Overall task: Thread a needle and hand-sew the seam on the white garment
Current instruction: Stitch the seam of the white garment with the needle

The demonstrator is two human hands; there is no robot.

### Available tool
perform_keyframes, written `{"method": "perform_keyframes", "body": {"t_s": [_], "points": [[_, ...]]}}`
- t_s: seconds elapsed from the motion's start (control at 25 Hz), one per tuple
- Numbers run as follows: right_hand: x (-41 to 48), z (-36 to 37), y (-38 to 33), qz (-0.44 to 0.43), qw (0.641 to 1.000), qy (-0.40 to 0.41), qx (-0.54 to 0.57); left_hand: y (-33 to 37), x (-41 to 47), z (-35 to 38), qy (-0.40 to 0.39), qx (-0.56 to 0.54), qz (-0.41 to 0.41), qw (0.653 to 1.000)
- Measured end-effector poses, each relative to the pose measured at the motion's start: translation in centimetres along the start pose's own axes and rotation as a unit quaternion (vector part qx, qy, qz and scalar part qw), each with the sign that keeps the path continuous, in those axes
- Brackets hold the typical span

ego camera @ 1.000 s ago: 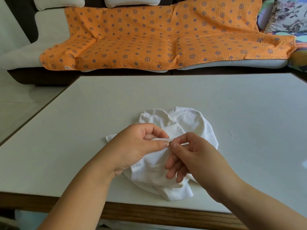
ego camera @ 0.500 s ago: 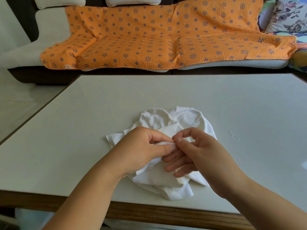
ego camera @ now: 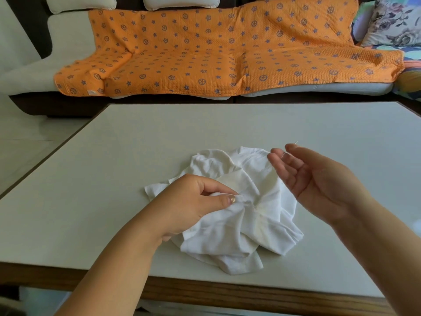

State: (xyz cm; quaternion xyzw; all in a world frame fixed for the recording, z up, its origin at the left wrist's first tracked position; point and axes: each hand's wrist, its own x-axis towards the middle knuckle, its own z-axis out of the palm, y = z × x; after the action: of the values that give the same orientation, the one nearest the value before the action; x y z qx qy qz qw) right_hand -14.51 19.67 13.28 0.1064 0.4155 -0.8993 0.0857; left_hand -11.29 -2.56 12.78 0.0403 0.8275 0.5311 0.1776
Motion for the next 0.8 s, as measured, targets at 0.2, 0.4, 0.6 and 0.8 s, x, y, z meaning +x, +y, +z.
{"method": "perform_keyframes", "body": {"t_s": [0.2,0.4,0.6,0.8], "points": [[1.7,-1.5,-0.7,-0.106,0.993,0.032,-0.035,0.1,0.0,-0.3,-0.023,-0.033,-0.011,0.999],[2.8,-2.5,-0.3,-0.227,0.923,0.141,-0.278,0.0,-0.1,-0.5,-0.033,-0.037,-0.016,0.999],[3.6,-3.4,0.1,-0.276,0.845,0.178,-0.422,-0.1,-0.2,-0.9,-0.042,-0.036,-0.019,0.998],[2.7,-2.4,0.7,-0.269,0.849,0.161,-0.425,-0.1,-0.2,-1.0,-0.04,-0.035,-0.024,0.998]]}}
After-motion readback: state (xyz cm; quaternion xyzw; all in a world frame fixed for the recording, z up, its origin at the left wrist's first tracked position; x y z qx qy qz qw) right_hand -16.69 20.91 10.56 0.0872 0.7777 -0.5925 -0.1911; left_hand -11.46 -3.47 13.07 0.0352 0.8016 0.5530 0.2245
